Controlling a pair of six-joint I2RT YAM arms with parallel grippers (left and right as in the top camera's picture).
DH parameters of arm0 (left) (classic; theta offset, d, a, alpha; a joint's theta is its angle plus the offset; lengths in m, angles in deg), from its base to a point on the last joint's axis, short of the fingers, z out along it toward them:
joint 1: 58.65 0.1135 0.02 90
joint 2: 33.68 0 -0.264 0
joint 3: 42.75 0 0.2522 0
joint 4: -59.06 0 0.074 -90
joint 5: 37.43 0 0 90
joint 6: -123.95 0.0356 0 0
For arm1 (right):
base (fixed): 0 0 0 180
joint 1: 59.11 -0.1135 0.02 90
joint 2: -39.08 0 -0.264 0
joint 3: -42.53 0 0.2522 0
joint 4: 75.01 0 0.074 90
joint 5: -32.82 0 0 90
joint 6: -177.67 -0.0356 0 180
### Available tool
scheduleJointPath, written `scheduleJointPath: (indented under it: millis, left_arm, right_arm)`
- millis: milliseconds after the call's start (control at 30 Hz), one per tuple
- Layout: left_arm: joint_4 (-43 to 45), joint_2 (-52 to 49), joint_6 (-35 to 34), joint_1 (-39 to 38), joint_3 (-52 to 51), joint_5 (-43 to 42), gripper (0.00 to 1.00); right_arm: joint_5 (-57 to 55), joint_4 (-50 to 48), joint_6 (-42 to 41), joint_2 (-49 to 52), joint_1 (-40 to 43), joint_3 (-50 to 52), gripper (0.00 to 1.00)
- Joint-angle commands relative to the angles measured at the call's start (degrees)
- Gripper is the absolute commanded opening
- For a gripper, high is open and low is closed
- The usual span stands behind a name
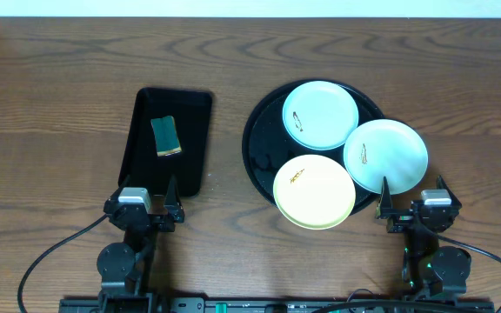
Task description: Clean dirty plates on tray and stack at the side
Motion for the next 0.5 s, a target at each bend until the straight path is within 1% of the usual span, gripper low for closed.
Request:
scheduleJointPath:
  millis: [0, 333, 433, 467]
  left_arm:
    - [-2.5, 0.4, 0.8, -0.3, -0.6, -1.0, 0.88]
    - [-2.5, 0.4, 0.8, -0.3, -0.6, -1.0, 0.88]
    - [-2.5, 0.4, 0.8, -0.3, -0.6, -1.0, 0.88]
    - [-2.5, 0.4, 0.8, -0.3, -0.6, -1.0, 0.88]
  right_arm:
    - [-0.1, 0.2, -0.7, 0.0, -0.5, 0.1, 0.99]
    - [-0.1, 0.2, -0.7, 0.0, -0.5, 0.1, 0.99]
    - [0.3, -2.8, -0.9, 0.0, -0.5, 0.1, 0.99]
    - [0.3, -1.4, -1.2, 0.0, -0.5, 0.1, 0.99]
